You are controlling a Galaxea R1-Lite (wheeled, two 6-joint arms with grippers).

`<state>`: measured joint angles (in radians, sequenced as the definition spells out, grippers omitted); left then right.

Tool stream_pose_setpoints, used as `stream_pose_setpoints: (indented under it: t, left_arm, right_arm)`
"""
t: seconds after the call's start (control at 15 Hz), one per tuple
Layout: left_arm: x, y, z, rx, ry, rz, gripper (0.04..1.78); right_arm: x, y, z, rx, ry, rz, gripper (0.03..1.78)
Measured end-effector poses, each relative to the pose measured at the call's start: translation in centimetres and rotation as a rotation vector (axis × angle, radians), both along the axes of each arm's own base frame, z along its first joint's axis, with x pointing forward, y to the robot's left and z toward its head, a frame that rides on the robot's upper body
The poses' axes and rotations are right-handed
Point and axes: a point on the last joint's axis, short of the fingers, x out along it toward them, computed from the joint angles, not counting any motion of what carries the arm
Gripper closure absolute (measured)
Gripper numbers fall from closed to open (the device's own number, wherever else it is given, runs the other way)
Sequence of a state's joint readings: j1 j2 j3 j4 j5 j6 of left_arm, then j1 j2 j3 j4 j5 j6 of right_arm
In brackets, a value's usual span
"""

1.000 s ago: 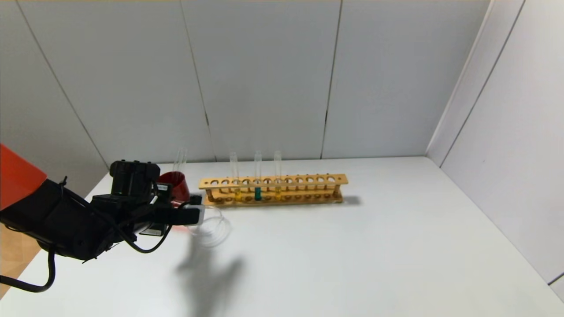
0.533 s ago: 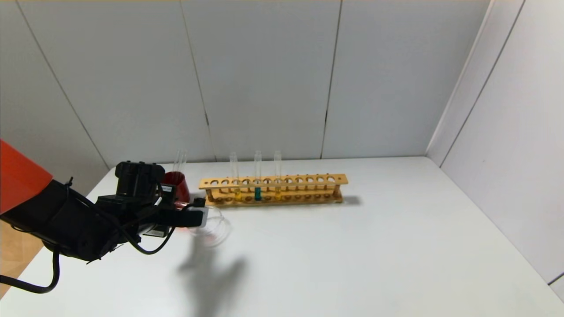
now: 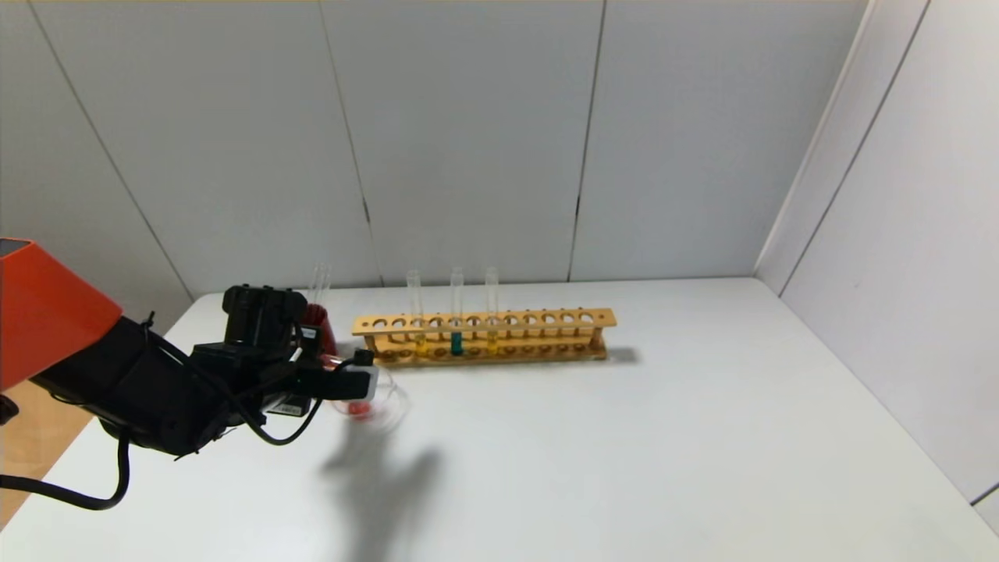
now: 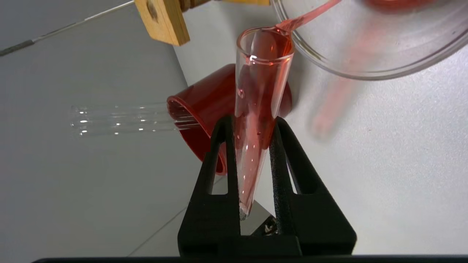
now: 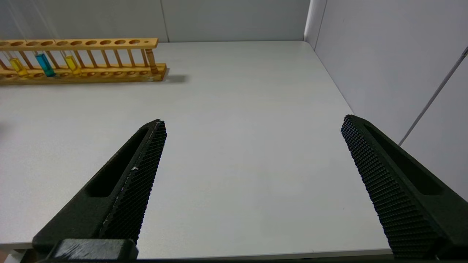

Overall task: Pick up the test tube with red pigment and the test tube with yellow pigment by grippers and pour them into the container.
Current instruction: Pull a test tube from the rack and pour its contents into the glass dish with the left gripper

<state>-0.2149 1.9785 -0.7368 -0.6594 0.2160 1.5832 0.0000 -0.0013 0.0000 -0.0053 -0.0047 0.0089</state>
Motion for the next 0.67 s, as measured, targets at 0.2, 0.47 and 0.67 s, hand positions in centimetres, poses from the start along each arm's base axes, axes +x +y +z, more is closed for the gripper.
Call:
stream_pose_setpoints:
  t: [0.2,0.47,0.67]
  left_arm:
    - [0.01,-0.26,-0.03,0.031,0.0,-0.006,1.51]
    - [-0.03,-0.53,0.06,0.076,-0.005,-0.012,1.51]
    - [-0.1,-0.87,0.09,0.095,-0.006,-0.022,1.51]
  right_arm:
    - [0.0,0.0,0.0,0.0,0.0,0.0,0.06]
    - [0.0,0.0,0.0,0.0,0.0,0.0,0.06]
    - [0.0,0.0,0.0,0.0,0.0,0.0,0.06]
